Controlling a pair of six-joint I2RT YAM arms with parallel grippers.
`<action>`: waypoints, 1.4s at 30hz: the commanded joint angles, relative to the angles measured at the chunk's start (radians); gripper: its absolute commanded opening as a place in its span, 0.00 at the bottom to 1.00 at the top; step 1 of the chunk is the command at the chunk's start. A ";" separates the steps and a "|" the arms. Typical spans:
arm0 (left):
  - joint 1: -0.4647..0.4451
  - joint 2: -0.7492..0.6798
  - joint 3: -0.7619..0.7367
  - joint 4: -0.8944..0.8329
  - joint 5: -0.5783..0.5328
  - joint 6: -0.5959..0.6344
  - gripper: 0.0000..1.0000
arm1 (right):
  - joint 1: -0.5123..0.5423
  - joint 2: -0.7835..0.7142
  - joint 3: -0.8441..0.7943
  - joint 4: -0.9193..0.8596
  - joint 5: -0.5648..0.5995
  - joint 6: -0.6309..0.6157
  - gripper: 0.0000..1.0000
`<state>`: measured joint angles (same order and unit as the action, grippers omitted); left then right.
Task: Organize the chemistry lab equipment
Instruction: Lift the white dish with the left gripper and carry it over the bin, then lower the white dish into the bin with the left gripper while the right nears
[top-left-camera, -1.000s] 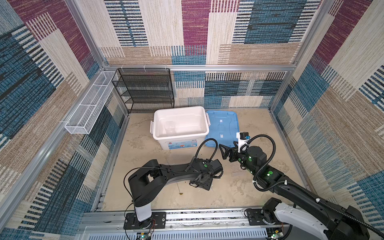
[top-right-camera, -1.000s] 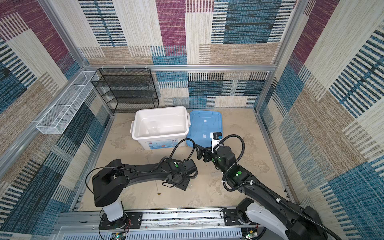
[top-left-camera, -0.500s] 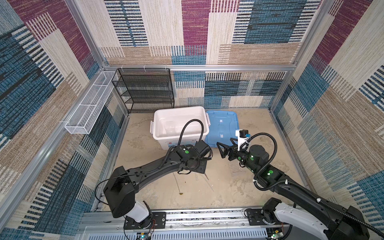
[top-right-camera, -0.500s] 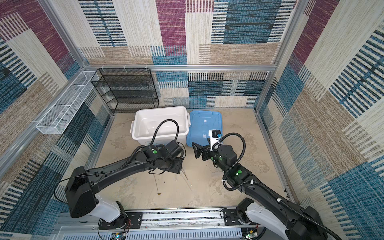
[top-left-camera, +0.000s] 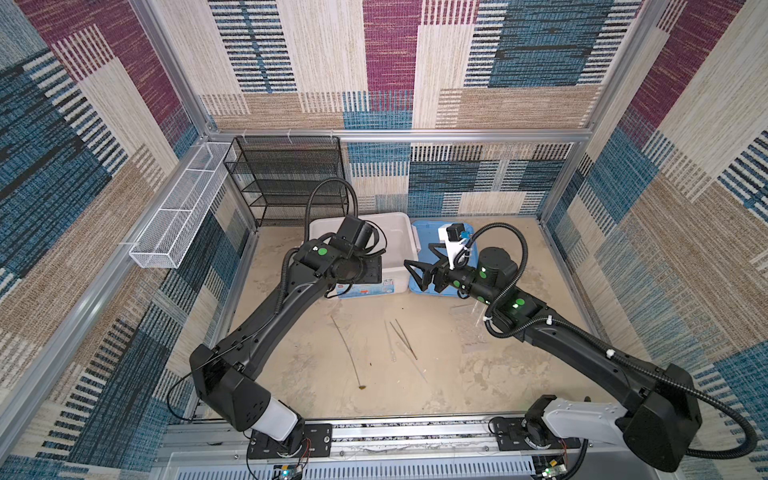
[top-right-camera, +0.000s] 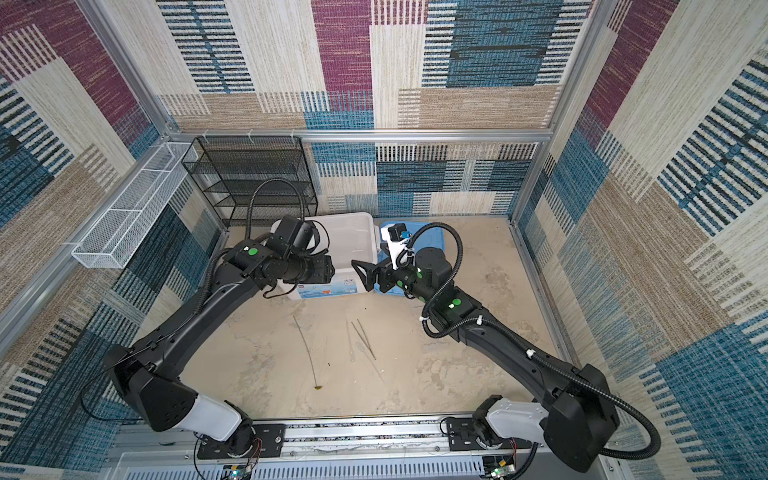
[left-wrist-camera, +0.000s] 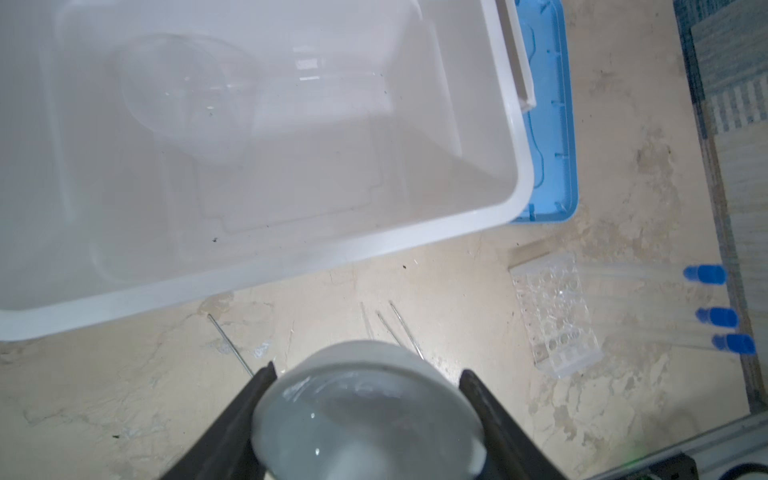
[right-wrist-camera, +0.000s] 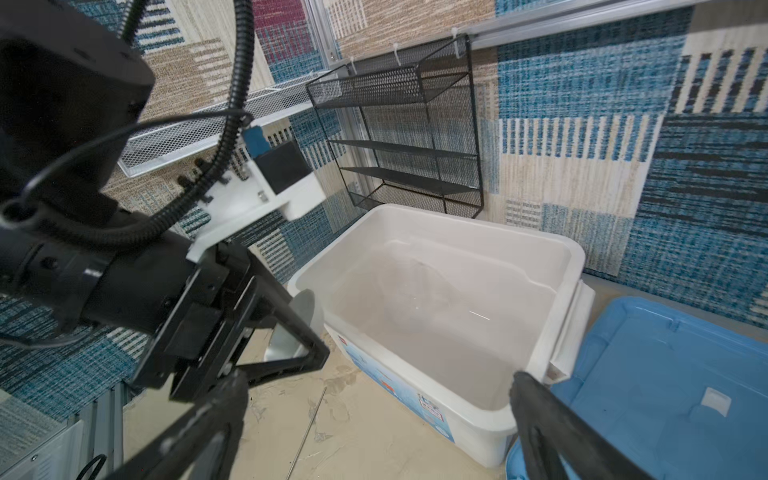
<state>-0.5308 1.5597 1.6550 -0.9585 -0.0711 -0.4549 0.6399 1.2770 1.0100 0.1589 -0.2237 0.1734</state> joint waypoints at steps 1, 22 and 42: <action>0.072 0.062 0.083 -0.024 0.005 0.058 0.56 | 0.000 0.082 0.088 -0.035 -0.036 -0.038 1.00; 0.269 0.447 0.273 -0.093 -0.076 0.130 0.55 | -0.029 0.635 0.762 -0.439 -0.143 -0.172 1.00; 0.288 0.514 0.214 -0.030 -0.082 0.128 0.54 | -0.042 0.836 0.995 -0.610 -0.134 -0.286 1.00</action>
<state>-0.2424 2.0827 1.8809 -1.0172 -0.1505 -0.3405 0.5964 2.1048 1.9961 -0.4461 -0.3630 -0.0986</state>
